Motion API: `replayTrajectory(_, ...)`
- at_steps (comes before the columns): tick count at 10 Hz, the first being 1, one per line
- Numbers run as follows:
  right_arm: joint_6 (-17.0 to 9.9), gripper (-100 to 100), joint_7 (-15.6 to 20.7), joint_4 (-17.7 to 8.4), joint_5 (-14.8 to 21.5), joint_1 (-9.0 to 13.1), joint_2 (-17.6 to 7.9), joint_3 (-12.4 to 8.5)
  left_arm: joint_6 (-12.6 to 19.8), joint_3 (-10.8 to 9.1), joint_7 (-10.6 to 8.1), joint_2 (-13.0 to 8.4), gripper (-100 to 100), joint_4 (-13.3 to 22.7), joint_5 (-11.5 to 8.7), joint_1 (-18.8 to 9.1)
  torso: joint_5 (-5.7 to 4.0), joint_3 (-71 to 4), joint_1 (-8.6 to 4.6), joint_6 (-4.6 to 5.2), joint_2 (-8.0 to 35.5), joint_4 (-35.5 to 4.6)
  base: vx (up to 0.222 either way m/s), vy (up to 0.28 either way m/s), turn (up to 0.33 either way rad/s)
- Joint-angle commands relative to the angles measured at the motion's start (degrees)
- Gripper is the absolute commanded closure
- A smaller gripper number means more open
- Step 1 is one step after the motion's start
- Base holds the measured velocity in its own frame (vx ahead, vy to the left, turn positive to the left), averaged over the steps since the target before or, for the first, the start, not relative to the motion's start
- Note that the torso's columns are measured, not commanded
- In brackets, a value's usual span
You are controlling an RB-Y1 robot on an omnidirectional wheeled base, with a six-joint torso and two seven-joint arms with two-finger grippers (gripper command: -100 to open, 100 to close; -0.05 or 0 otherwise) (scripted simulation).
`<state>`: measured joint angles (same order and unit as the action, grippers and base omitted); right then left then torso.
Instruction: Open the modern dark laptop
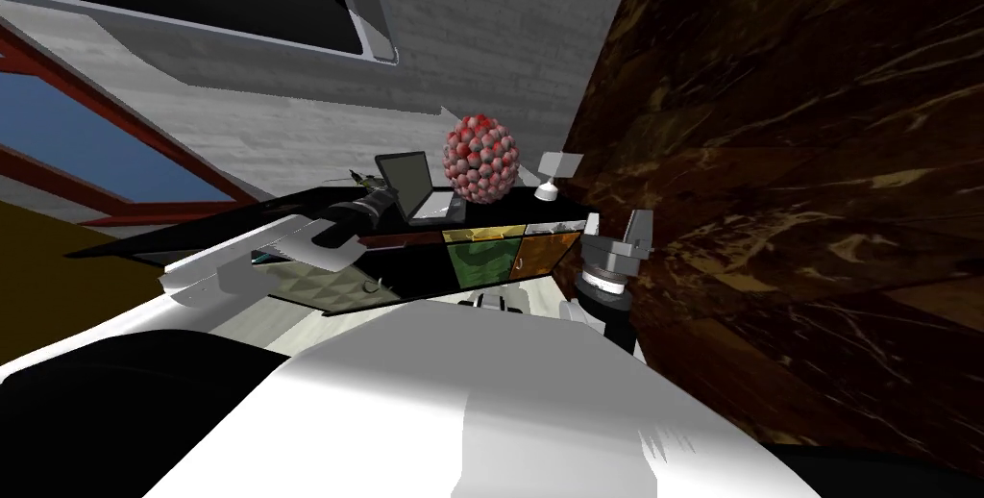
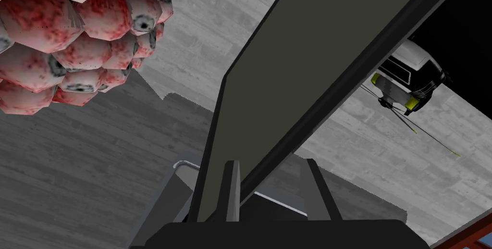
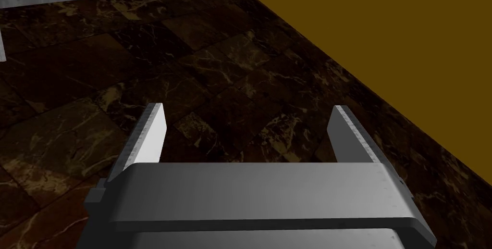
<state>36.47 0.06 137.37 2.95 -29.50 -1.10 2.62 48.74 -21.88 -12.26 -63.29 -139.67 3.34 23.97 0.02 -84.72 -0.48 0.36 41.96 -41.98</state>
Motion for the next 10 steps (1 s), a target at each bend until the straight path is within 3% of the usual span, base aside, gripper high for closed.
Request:
replayTrajectory(1, 0.0, 0, 0.0, 0.0, 0.0, 0.0, 0.0, 0.0, 0.3, 0.43, 2.01, -2.0, 100, 3.6, 2.1, 0.2, 0.03, 0.0, 0.03, 0.02, 0.0, 0.0, -0.121, -0.069, -0.320)
replayTrajectory(3, 0.0, 0, 0.0, 0.0, 0.0, 0.0, 0.0, 0.0, 0.6, 0.38, 3.52, -3.4, 100, 6.7, 4.0, 0.3, -0.02, -0.1, -0.15, 0.24, -0.1, 0.0, -0.116, -0.084, -0.304)
replayTrajectory(4, 0.0, 0, 0.0, 0.0, 0.0, 0.0, 0.0, 0.0, 1.2, 0.09, 3.21, -2.9, 100, 6.0, 3.8, 0.3, -0.06, -0.1, -0.15, 0.23, -0.1, 0.0, -0.057, -0.028, -0.043)
replayTrajectory(7, 0.0, 0, 0.0, 0.0, 0.0, 0.0, 0.0, 0.0, 1.3, 1.48, 6.53, -3.6, 100, 11.9, 7.3, 0.2, 0.09, 0.0, 0.50, 0.10, 0.1, -0.2, -0.113, -0.035, -0.292)
replayTrajectory(8, 0.0, 0, 0.0, 0.0, 0.0, 0.0, 0.0, 0.0, 1.3, 1.48, 6.53, -3.6, 100, 12.6, 7.3, 0.2, 0.07, -0.1, 0.37, 0.17, 0.0, -0.1, -0.089, -0.009, -0.174)
replayTrajectory(10, 0.0, 0, 0.0, 0.0, 0.0, 0.0, 0.0, 0.0, 1.3, 2.41, 8.49, -4.1, 100, 16.2, 9.5, 0.0, 0.12, -0.1, 0.57, -0.09, -0.1, -0.1, -0.086, -0.030, -0.254)
